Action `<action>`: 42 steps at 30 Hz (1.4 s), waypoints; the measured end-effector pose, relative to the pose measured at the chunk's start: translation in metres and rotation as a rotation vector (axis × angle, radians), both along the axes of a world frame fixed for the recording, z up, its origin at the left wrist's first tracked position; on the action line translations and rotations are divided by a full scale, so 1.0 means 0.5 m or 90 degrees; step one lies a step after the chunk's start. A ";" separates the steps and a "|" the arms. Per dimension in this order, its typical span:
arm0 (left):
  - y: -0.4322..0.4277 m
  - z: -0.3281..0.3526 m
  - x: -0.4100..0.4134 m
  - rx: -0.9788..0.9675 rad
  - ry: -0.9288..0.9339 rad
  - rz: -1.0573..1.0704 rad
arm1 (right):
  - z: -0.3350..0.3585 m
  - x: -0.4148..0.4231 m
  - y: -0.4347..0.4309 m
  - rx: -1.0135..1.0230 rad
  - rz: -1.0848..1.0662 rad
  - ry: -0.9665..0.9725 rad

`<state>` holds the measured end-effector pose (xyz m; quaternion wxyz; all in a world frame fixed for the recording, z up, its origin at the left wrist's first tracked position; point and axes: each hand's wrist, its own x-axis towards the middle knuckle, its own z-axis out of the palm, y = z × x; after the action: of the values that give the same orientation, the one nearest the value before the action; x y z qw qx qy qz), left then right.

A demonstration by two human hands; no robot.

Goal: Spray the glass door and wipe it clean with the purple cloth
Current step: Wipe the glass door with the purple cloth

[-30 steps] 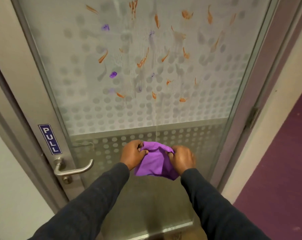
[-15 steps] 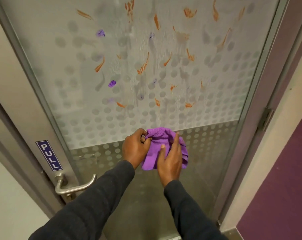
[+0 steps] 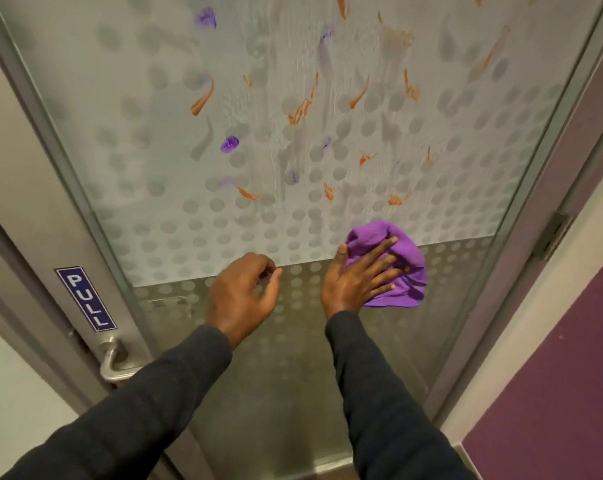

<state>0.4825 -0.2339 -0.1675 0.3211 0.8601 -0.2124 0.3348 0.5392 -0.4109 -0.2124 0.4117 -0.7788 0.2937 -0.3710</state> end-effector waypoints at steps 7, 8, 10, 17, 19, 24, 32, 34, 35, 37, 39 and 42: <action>0.091 -0.017 0.009 0.056 -0.063 0.039 | 0.025 0.021 -0.032 0.130 -0.063 -0.109; 0.100 -0.017 0.007 0.062 -0.073 0.048 | 0.022 0.017 -0.006 0.121 -0.049 -0.105; 0.118 -0.018 0.003 0.079 -0.093 0.064 | 0.013 0.002 0.073 0.083 0.004 -0.069; 0.225 -0.003 -0.012 0.139 -0.165 0.146 | -0.073 -0.065 0.377 -0.224 0.229 -0.041; 0.256 0.015 -0.009 0.155 -0.194 0.196 | -0.080 -0.070 0.405 -0.300 0.243 -0.063; 0.289 0.071 0.030 0.293 -0.329 0.218 | -0.071 -0.062 0.368 -0.326 0.223 -0.124; 0.281 0.161 0.122 0.448 -0.477 0.260 | 0.035 0.019 0.162 -0.099 0.000 -0.101; 0.288 0.159 0.134 0.461 -0.506 0.270 | 0.052 0.030 0.120 -0.036 -0.040 -0.131; 0.291 0.157 0.138 0.467 -0.516 0.276 | 0.062 0.034 0.110 -0.009 -0.055 -0.144; 0.294 0.154 0.145 0.477 -0.532 0.285 | 0.077 0.036 0.125 0.032 -0.072 -0.152; 0.293 0.153 0.148 0.483 -0.540 0.292 | 0.079 0.027 0.186 0.042 -0.049 -0.135; 0.291 0.155 0.146 0.484 -0.545 0.284 | 0.042 -0.015 0.328 -0.081 0.034 -0.113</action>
<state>0.5555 -0.0885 -0.0902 -0.1996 0.7275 -0.2421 0.6101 0.5318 -0.2468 -0.1915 0.3960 -0.7749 0.2108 -0.4453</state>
